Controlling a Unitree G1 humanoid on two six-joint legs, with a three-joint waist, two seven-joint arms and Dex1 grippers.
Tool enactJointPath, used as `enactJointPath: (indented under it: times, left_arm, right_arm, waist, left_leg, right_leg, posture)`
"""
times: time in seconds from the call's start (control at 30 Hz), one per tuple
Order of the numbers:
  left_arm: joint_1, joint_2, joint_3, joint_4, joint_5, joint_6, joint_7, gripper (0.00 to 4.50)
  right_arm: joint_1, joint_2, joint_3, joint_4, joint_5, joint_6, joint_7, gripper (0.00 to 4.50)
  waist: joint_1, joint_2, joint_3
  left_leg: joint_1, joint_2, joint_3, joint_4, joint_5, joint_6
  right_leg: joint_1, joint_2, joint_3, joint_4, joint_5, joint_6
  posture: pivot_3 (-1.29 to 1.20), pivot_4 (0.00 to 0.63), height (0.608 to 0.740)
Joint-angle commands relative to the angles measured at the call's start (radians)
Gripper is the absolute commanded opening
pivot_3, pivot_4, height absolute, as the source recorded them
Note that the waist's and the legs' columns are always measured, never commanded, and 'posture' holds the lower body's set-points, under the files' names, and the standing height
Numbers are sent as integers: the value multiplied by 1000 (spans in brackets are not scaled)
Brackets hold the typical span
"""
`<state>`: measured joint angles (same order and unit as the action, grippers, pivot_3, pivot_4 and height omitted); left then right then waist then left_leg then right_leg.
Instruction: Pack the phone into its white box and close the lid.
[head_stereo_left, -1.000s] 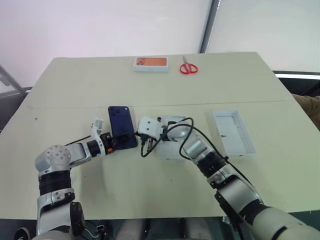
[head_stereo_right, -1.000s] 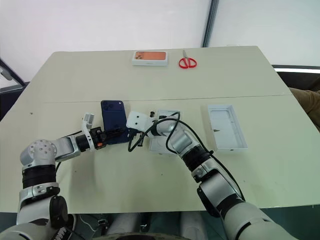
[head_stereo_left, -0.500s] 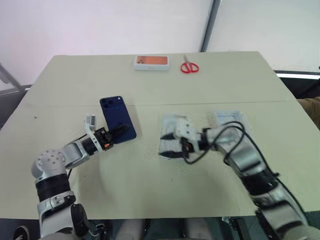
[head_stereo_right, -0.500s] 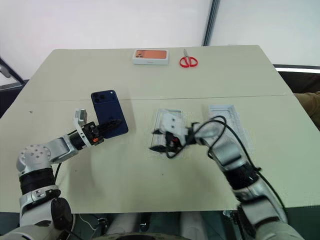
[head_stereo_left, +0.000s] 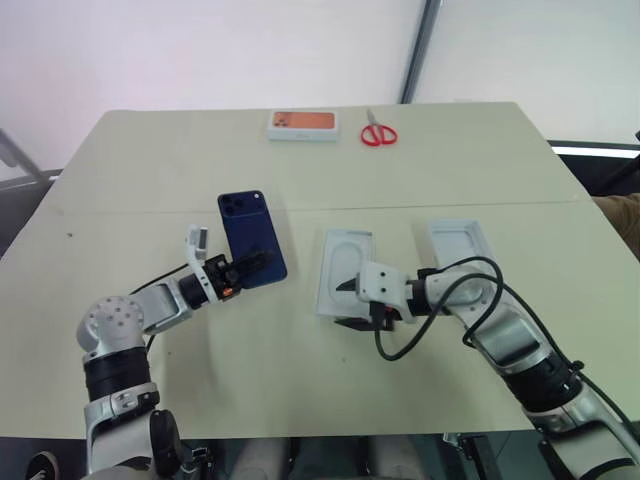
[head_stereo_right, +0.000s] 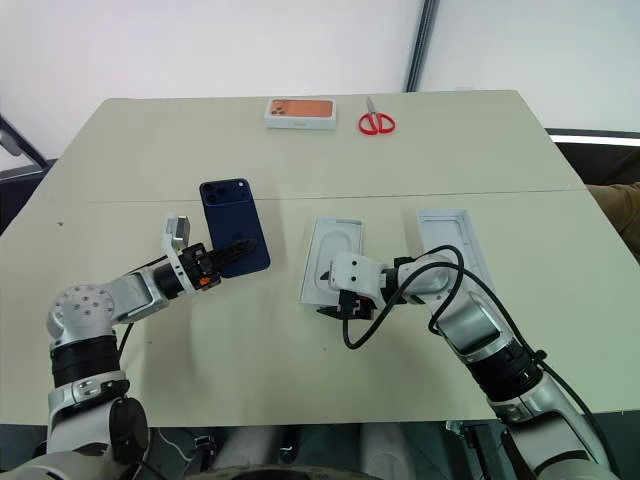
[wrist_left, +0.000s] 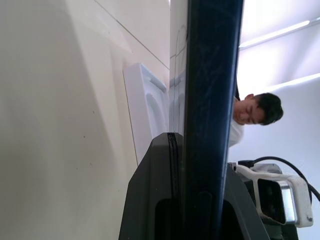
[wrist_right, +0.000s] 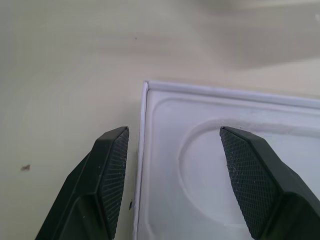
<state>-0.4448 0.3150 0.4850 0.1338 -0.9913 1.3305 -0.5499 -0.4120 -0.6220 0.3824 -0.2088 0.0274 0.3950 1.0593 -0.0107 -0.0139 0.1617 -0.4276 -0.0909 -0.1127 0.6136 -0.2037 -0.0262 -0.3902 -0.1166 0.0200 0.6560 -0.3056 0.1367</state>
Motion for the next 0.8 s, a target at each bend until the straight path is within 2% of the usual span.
enactJointPath:
  times: [0.03, 0.13, 0.2, 0.5, 0.8]
  left_arm:
    - [-20, 6, -1, -39, -29, -22, 0, 0]
    - [-14, -1, -7, -45, -32, -27, 13, 0]
    - [-10, -3, -11, -52, -36, -27, 17, 0]
    - [-19, -9, -6, -55, -64, -13, 47, 0]
    - [-61, -17, 26, -49, -173, 37, 120, 0]
  right_arm:
    - [7, -15, 2, -5, -5, -17, 7, 3035]
    - [9, -13, 7, 8, -11, -27, 4, 2134]
    - [10, -7, 7, 8, -4, -22, 5, 1199]
    - [3, 24, 24, 11, -9, -29, -2, 1199]
    - [-47, 146, 90, 37, -34, -16, -32, 1199]
  waist:
    - [-1, 0, 0]
    - [-2, 0, 0]
    - [-2, 0, 0]
    - [-3, 0, 0]
    - [-6, 0, 0]
  left_leg:
    - [0, 0, 0, 0, 0, 0]
    - [0, 0, 0, 0, 0, 0]
    - [0, 0, 0, 0, 0, 0]
    - [0, 0, 0, 0, 0, 0]
    - [0, 1, 0, 0, 2, -3]
  right_leg:
    - [0, 0, 0, 0, 0, 0]
    - [0, 0, 0, 0, 0, 0]
    - [0, 0, 0, 0, 0, 0]
    - [1, 0, 0, 0, 0, 0]
    - [0, 1, 0, 0, 0, 0]
  posture:
    - [0, 150, 740]
    - [0, 150, 740]
    - [0, 150, 740]
    - [0, 150, 740]
    - [0, 150, 740]
